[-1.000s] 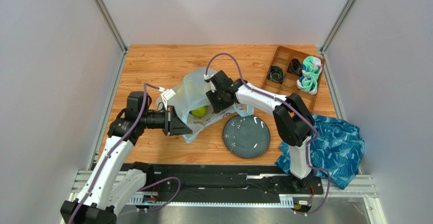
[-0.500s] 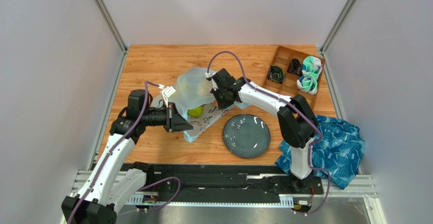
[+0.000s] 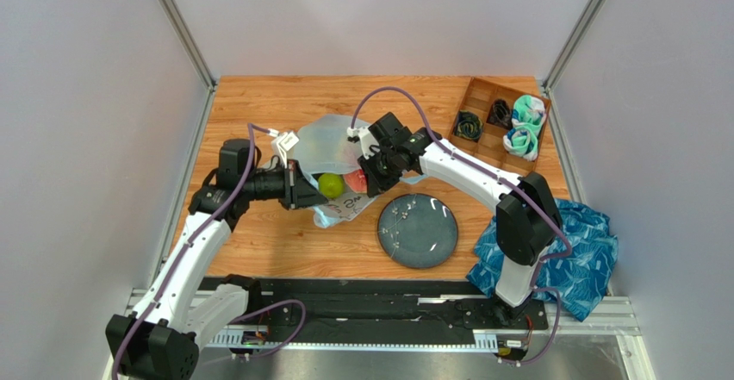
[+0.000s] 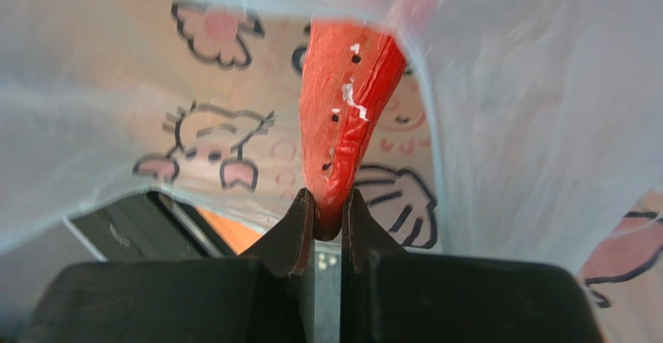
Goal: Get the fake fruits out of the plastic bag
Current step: Take out the fake fruit from the plastic bag, then place the fake fruit on the plate.
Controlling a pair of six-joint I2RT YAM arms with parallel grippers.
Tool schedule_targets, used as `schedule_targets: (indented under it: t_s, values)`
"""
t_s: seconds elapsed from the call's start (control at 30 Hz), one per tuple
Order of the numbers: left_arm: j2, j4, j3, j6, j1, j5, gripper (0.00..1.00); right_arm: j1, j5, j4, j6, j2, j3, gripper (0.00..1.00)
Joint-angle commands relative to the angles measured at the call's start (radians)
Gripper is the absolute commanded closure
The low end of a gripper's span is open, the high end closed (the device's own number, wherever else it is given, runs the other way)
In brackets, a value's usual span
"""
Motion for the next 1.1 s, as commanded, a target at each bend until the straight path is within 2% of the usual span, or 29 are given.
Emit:
schedule_targets:
  t_s: [0.0,0.17,0.3,0.4,0.43,0.5,0.67,0.8,0.97,1.07]
  values:
    - [0.074,0.073,0.137,0.071,-0.004,-0.06,1.0,0.003,-0.133,-0.155,-0.14,-0.045,0.066,1.0]
    - [0.144,0.075,0.211,0.085,-0.004,-0.106,1.0,0.012,-0.15,-0.293,-0.284,-0.079,0.117,1.0]
    - [0.166,0.076,0.231,0.079,-0.004,-0.118,1.0,0.026,-0.114,-0.346,-0.491,-0.168,0.089,1.0]
    - [0.173,0.082,0.234,0.068,0.0,-0.129,1.0,0.024,-0.101,-0.33,-0.612,-0.314,-0.029,1.0]
    - [0.175,0.084,0.234,0.065,0.002,-0.134,1.0,0.024,-0.096,-0.315,-0.696,-0.404,-0.108,1.0]
    - [0.181,0.079,0.234,0.062,0.008,-0.143,1.0,0.024,-0.059,-0.295,-0.761,-0.546,-0.19,1.0]
    - [0.186,0.067,0.237,0.059,0.017,-0.138,1.0,0.005,0.071,-0.321,-0.898,-0.736,-0.409,1.0]
    - [0.181,0.059,0.23,0.061,0.02,-0.132,1.0,-0.041,0.145,-0.313,-0.931,-0.771,-0.503,1.0]
    - [0.173,0.047,0.22,0.073,0.022,-0.131,1.0,-0.074,0.263,-0.143,-0.984,-0.733,-0.61,1.0]
    - [0.164,0.045,0.207,0.078,0.028,-0.129,1.0,-0.103,0.295,-0.059,-0.993,-0.656,-0.632,1.0]
